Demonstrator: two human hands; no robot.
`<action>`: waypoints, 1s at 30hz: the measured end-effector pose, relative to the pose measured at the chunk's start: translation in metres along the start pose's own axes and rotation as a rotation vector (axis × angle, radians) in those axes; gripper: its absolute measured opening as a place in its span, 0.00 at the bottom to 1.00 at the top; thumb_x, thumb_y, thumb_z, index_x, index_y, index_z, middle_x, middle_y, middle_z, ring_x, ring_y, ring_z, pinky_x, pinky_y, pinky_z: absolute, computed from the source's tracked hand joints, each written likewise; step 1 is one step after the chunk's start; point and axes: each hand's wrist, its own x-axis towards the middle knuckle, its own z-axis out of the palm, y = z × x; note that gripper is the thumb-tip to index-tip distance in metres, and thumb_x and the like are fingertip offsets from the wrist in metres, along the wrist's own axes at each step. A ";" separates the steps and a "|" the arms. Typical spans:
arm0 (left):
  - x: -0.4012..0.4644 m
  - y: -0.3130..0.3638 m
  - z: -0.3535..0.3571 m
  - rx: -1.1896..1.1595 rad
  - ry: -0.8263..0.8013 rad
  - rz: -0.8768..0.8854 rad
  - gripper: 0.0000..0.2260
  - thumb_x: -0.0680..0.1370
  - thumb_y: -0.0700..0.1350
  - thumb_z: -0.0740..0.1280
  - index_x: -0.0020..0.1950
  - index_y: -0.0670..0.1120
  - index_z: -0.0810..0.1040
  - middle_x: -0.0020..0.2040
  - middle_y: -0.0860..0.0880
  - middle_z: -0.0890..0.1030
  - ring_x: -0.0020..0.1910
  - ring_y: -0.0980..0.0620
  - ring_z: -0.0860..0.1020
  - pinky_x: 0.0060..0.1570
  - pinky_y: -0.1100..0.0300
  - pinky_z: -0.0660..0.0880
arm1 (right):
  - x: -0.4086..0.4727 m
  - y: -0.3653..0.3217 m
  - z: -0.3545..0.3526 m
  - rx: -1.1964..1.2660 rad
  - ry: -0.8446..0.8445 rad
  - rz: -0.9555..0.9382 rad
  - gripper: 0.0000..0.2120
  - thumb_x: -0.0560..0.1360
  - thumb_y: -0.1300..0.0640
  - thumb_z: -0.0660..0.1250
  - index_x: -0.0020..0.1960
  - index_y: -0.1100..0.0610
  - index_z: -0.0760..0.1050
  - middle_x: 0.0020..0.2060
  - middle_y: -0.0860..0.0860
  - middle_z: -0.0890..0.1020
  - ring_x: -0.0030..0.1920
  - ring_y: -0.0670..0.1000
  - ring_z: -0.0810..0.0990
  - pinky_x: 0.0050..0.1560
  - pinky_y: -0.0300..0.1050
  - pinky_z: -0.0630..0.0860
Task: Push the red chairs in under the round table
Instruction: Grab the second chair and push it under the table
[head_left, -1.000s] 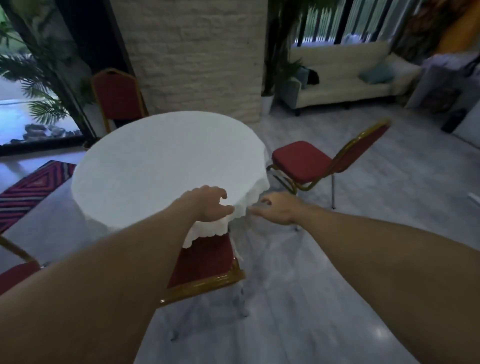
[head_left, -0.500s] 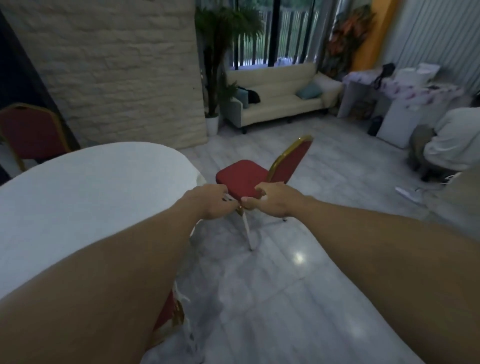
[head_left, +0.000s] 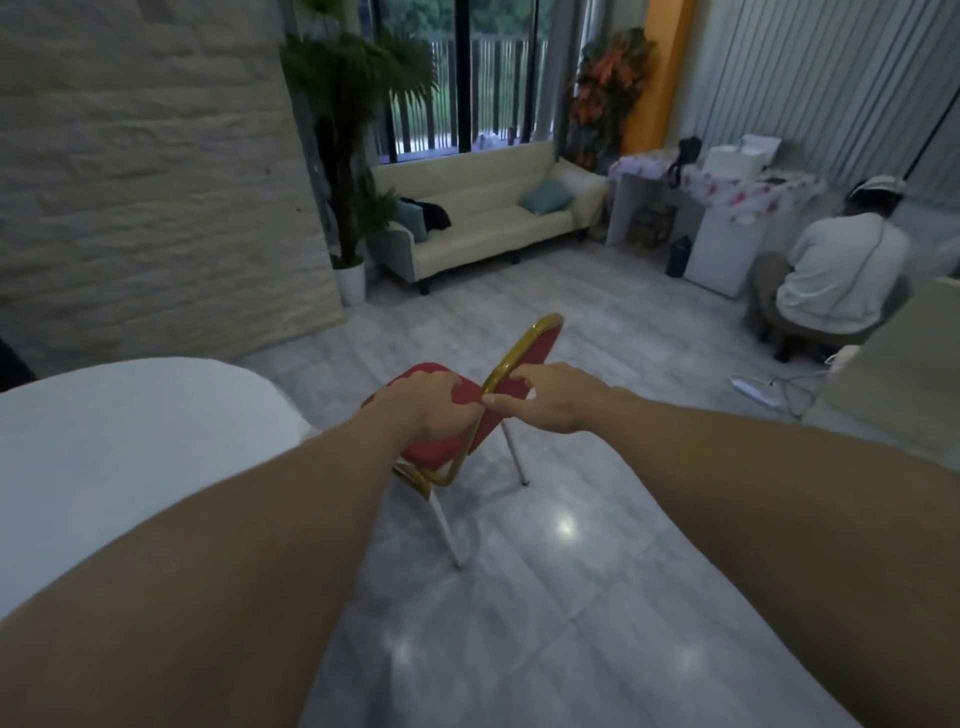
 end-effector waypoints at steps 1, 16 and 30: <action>0.015 0.006 -0.003 0.000 -0.001 0.013 0.38 0.73 0.70 0.57 0.77 0.50 0.69 0.75 0.44 0.74 0.69 0.42 0.75 0.66 0.43 0.74 | 0.010 0.007 -0.006 -0.007 -0.001 0.008 0.49 0.71 0.17 0.54 0.73 0.54 0.75 0.69 0.56 0.81 0.65 0.59 0.80 0.66 0.60 0.77; 0.198 0.086 0.000 -0.079 0.004 -0.089 0.36 0.73 0.70 0.59 0.77 0.52 0.71 0.74 0.45 0.75 0.69 0.43 0.75 0.65 0.44 0.73 | 0.177 0.151 -0.072 -0.003 -0.010 -0.101 0.52 0.68 0.14 0.53 0.77 0.50 0.73 0.71 0.55 0.79 0.68 0.60 0.77 0.66 0.61 0.76; 0.331 0.109 0.029 -0.190 -0.051 -0.312 0.47 0.68 0.76 0.63 0.79 0.49 0.65 0.77 0.45 0.71 0.73 0.41 0.72 0.69 0.43 0.71 | 0.327 0.238 -0.086 -0.004 -0.187 -0.225 0.60 0.65 0.14 0.61 0.85 0.49 0.58 0.81 0.57 0.70 0.77 0.61 0.71 0.74 0.61 0.70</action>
